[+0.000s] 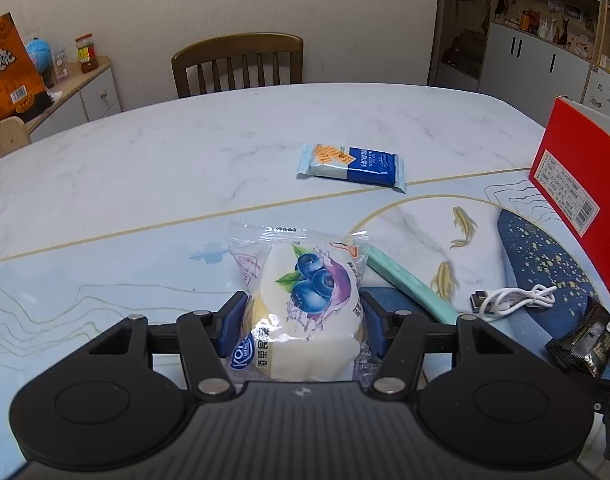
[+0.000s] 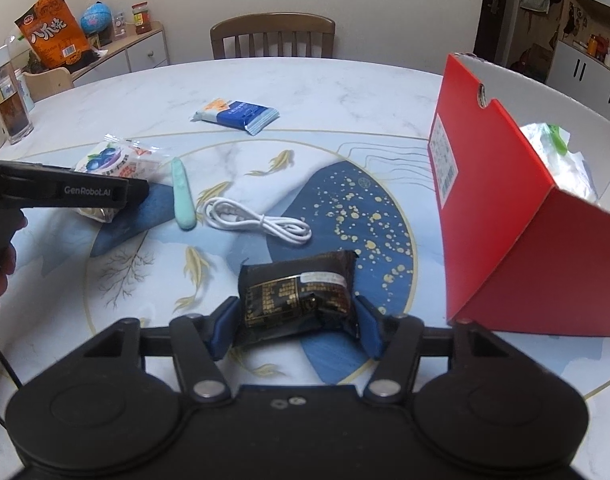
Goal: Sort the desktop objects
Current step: 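Grasp the blueberry bread bag with left tool while right tool grasps the dark chocolate bar, then carry the bread bag and chocolate bar with both tools into the red shoebox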
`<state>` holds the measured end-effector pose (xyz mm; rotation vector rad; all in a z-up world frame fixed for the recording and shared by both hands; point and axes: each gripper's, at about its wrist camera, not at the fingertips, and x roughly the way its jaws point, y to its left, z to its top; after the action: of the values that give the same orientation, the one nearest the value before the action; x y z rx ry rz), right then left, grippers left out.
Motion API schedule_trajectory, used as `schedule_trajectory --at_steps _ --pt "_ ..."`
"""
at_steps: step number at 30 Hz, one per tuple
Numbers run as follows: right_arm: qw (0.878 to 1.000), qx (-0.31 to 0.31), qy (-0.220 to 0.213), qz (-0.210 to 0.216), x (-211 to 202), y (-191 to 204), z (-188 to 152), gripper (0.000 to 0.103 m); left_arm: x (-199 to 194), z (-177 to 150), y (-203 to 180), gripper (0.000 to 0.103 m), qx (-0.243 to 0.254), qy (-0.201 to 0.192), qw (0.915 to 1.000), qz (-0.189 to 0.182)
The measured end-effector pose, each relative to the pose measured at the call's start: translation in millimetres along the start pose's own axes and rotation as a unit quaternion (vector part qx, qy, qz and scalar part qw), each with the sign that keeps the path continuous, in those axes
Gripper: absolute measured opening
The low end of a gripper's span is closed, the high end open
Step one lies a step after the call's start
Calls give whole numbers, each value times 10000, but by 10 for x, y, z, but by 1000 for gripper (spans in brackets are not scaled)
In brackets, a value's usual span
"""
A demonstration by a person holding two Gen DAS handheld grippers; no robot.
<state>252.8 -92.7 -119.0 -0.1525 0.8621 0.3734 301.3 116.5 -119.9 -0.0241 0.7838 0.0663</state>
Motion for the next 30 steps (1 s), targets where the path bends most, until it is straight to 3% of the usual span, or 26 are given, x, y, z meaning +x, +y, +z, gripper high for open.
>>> schedule_trajectory --at_steps 16,30 --pt "9999 -10 -98 -84 -213 -26 103 56 -350 -34 40 58 -64 95 9997 -211" --pt "9986 108 -499 -123 -725 -126 254 56 -911 26 -193 58 146 13 9991 -406"
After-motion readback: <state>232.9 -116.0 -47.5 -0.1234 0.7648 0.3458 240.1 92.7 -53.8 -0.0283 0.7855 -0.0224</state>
